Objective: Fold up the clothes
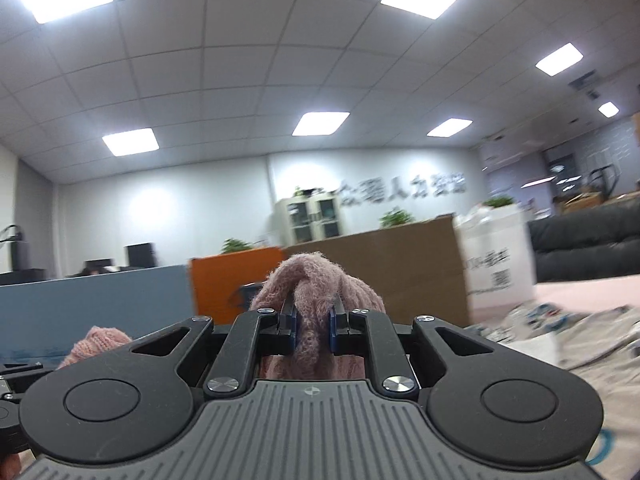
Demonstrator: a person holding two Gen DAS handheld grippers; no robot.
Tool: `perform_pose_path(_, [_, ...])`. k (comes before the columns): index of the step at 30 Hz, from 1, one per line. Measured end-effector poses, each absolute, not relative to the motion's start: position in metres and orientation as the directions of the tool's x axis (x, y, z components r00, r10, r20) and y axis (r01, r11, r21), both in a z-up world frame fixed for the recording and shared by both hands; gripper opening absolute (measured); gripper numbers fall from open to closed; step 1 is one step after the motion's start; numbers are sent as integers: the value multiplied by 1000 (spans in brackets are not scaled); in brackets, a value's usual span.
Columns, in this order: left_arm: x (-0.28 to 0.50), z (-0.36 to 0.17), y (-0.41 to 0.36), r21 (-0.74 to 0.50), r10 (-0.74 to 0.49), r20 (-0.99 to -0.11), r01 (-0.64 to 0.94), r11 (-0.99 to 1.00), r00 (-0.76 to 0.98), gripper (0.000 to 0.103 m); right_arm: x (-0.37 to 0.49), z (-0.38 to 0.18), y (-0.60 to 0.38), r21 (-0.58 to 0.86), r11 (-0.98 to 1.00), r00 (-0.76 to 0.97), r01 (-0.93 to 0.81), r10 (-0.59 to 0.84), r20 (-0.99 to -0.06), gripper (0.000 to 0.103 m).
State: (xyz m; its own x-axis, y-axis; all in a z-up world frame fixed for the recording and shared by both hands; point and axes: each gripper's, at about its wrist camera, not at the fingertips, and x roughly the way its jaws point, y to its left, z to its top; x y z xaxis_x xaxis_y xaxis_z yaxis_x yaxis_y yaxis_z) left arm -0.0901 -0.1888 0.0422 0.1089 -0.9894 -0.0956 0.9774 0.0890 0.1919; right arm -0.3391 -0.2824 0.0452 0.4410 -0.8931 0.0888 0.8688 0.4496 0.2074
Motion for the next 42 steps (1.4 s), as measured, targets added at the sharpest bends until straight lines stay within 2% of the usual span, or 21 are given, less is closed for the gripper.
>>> perform_pose_path(9, [-8, 31, -116, 227, -885, -97, 876, 426, 455, 18, -220, 39, -276, 188, 606, 608, 773, -792, 53, 13])
perform_pose_path(11, [9, 22, -108, 201, -858, -131, 861, 467, 496, 18, -200, 35, -281, 175, 627, 631, 759, -775, 38, 13])
perform_pose_path(14, [26, 4, -102, 150, -831, -229, 862, 485, 508, 20, -184, 20, -298, 183, 623, 641, 761, -766, -58, 13])
perform_pose_path(18, [45, -12, -99, 103, -806, -345, 873, 476, 480, 26, -187, 4, -313, 172, 595, 619, 785, -770, -156, 13])
perform_pose_path(20, [51, -13, -97, 84, -805, -367, 878, 471, 467, 33, -192, -3, -317, 150, 591, 609, 793, -769, -192, 15])
perform_pose_path(21, [55, -14, -95, 85, -801, -371, 876, 475, 470, 44, -194, -6, -317, 132, 593, 607, 795, -768, -206, 17])
perform_pose_path(22, [55, -14, -93, 92, -797, -363, 870, 485, 483, 59, -196, -10, -317, 113, 595, 604, 796, -766, -220, 21])
perform_pose_path(23, [55, -14, -91, 101, -792, -354, 863, 495, 497, 67, -199, -13, -316, 88, 595, 597, 799, -768, -231, 24])
perform_pose_path(24, [54, -14, -89, 114, -785, -345, 853, 509, 515, 77, -202, -15, -316, 61, 594, 589, 802, -771, -241, 34])
perform_pose_path(25, [54, -14, -88, 127, -778, -336, 844, 522, 531, 83, -205, -20, -313, 36, 588, 577, 808, -779, -245, 42])
perform_pose_path(26, [55, -13, -87, 135, -773, -326, 836, 532, 544, 86, -206, -20, -314, 24, 597, 584, 802, -775, -243, 46])
perform_pose_path(28, [57, -13, -85, 138, -768, -311, 826, 546, 559, 94, -208, -18, -315, 2, 620, 602, 785, -762, -239, 63])
perform_pose_path(34, [60, -12, -83, 113, -790, -294, 840, 531, 539, 96, -212, -12, -319, -65, 683, 656, 727, -720, -228, 88])
perform_pose_path(38, [59, -12, -82, 97, -819, -281, 864, 493, 499, 97, -194, -11, -308, -197, 795, 749, 574, -607, -268, 90])
perform_pose_path(42, [57, -13, -83, 100, -831, -278, 874, 475, 483, 98, -172, -19, -307, -253, 855, 780, 452, -516, -353, 90])
